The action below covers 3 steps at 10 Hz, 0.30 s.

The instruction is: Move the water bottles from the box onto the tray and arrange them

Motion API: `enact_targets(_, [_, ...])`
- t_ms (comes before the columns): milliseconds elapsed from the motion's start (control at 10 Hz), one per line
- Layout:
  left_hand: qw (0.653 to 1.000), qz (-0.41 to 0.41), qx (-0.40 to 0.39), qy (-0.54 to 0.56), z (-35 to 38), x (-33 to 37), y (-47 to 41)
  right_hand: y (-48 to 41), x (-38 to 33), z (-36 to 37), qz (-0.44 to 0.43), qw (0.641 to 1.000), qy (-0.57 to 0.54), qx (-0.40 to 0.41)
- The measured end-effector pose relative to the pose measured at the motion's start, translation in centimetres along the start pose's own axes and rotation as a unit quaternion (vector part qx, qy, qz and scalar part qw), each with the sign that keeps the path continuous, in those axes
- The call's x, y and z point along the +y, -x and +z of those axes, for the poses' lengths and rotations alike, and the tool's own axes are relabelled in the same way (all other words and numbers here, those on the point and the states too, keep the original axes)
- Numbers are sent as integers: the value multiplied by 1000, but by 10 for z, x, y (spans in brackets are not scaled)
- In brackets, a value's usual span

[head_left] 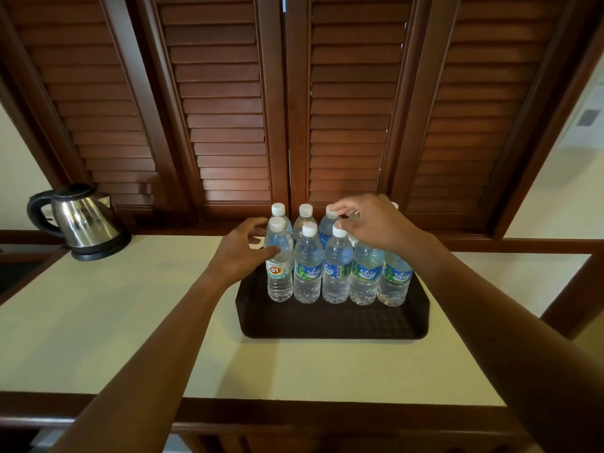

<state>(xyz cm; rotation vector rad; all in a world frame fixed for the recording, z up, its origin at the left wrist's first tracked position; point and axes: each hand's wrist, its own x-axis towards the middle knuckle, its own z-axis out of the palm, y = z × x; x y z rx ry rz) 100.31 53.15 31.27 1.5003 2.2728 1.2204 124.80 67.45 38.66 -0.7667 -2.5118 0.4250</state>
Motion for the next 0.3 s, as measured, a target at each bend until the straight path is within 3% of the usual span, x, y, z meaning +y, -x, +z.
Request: enact_targets(300, [992, 18, 121, 10, -22, 18, 39, 63, -5, 1, 43, 994, -13, 96])
